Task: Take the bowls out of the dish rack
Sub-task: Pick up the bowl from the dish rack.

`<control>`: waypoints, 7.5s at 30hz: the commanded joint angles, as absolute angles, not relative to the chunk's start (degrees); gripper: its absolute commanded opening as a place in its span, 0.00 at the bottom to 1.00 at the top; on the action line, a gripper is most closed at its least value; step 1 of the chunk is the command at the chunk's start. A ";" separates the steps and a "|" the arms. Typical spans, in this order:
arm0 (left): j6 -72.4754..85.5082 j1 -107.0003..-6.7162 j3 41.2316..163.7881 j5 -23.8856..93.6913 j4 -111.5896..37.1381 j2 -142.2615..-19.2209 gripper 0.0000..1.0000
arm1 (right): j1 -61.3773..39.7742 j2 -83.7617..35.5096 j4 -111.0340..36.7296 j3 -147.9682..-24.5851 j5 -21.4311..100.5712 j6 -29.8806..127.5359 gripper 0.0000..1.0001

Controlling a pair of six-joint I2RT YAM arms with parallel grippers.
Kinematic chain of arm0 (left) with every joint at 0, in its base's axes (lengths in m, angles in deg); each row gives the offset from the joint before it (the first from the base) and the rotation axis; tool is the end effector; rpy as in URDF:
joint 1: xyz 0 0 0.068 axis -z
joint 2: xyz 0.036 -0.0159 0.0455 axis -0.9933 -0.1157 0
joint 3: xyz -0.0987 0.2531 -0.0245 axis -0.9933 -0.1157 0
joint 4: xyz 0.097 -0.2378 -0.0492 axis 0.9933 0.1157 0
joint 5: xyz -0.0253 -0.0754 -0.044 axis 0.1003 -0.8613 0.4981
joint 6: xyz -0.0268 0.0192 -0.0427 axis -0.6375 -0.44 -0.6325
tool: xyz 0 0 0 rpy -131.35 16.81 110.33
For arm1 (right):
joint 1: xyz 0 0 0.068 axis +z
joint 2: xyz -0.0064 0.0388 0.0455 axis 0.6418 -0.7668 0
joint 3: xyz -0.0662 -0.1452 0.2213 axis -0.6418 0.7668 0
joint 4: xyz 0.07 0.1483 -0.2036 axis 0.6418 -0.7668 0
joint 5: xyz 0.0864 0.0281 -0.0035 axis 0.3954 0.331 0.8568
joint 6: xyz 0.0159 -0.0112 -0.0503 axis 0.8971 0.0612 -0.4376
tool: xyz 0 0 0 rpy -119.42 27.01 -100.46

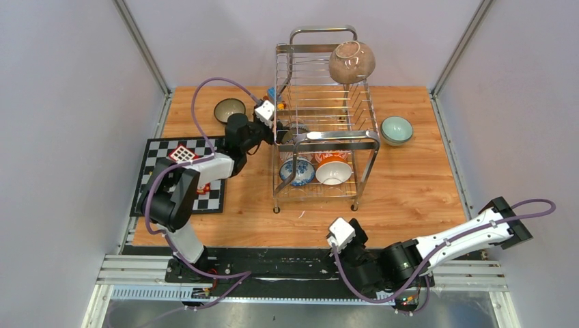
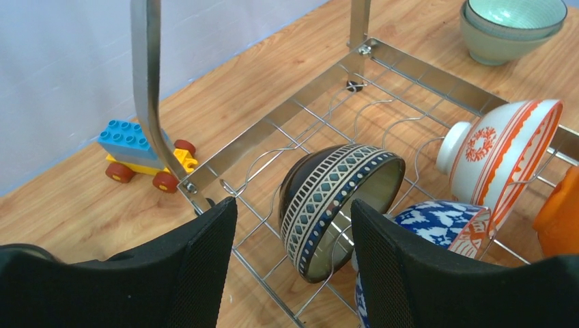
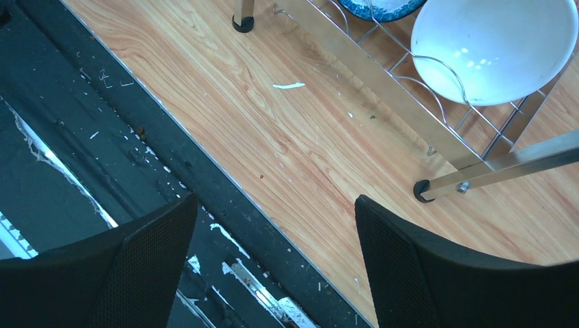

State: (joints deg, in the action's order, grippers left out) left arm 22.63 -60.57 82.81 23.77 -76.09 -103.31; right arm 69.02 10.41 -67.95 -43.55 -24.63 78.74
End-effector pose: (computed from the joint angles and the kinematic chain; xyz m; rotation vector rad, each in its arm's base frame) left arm 0.3444 -0.1574 0.2336 0.6433 1.5427 -0.5205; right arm -0.0227 0.1580 0.2394 -0.7996 1.8339 0.4625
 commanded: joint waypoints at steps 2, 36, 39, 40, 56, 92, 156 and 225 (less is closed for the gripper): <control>28.70 -59.98 83.67 21.29 -76.02 -104.94 0.63 | 68.26 12.39 -69.99 -41.66 -24.36 81.63 0.88; 1.10 -59.38 65.45 53.35 -58.07 -56.42 0.76 | 68.26 6.58 -65.63 -92.11 -8.69 36.87 0.90; -1.44 -59.36 66.58 54.99 -52.06 -54.00 0.76 | 68.14 2.46 -64.00 -104.29 -12.96 29.89 0.90; -2.42 -59.36 66.82 55.60 -50.20 -53.10 0.76 | 67.97 0.90 -62.55 -107.90 -14.90 26.52 0.90; -9.58 -59.36 65.32 56.90 -34.52 -42.62 0.80 | 5.81 -23.89 -72.10 -141.95 14.91 51.88 0.90; -21.38 -59.36 65.48 51.76 -16.05 -42.44 0.98 | -48.91 -39.07 35.46 -78.13 69.15 147.72 0.88; -22.68 -59.34 60.49 50.96 -16.53 -42.08 0.96 | -37.43 -52.28 54.78 -89.71 71.19 159.85 0.39; -27.43 -59.36 68.61 58.50 -9.98 -38.86 1.00 | -34.18 -40.27 14.72 -118.11 76.50 136.76 0.02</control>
State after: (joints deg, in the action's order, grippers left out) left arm -25.67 -59.61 64.25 56.53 -11.11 -37.37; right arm -35.35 -46.64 16.70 -113.34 76.53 143.16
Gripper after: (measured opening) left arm 0.996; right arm 0.164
